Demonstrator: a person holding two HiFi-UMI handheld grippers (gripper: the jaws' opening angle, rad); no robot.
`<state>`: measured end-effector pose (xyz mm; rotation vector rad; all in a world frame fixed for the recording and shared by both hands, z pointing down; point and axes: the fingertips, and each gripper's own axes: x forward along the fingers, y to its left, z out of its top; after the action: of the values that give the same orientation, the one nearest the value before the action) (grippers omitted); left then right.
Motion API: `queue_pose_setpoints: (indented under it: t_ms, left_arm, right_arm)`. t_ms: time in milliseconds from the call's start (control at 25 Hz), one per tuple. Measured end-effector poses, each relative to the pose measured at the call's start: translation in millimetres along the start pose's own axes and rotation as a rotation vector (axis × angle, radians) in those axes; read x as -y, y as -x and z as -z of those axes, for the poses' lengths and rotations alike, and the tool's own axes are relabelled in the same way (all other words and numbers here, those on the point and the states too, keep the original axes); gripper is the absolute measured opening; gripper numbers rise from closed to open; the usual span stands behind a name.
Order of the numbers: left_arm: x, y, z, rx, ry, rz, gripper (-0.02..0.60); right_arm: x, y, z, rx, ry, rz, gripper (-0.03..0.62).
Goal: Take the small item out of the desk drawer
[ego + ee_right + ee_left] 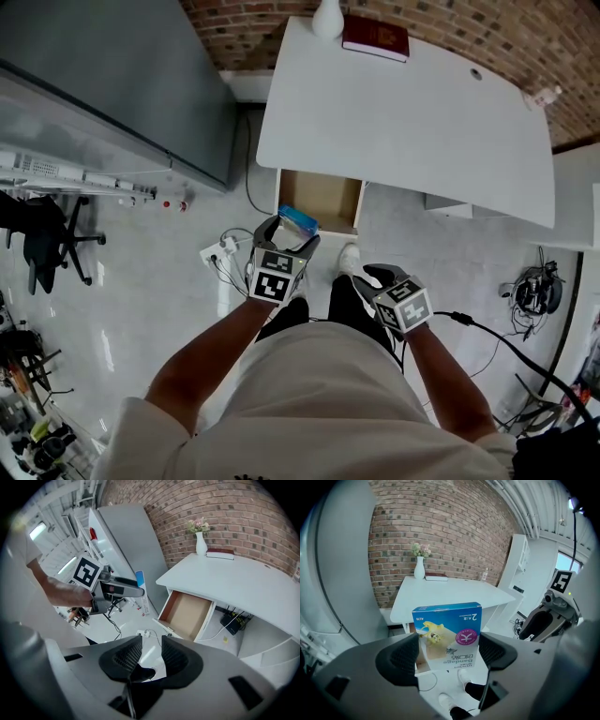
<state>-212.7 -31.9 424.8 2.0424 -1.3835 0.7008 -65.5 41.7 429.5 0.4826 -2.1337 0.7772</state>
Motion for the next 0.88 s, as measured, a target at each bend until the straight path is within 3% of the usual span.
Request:
queue_pose_setpoints:
  t_ms: [360,880]
  left_arm:
    - [12,44,-8,0.044,-0.014,0.039,0.391]
    - [19,62,0,0.055,-0.037,0.062,0.391]
  right_arm:
    - [-17,17,2,0.05,-0.002,0.061,0.104]
    - [-37,18,12,0.073,0.001,0.101,0.058]
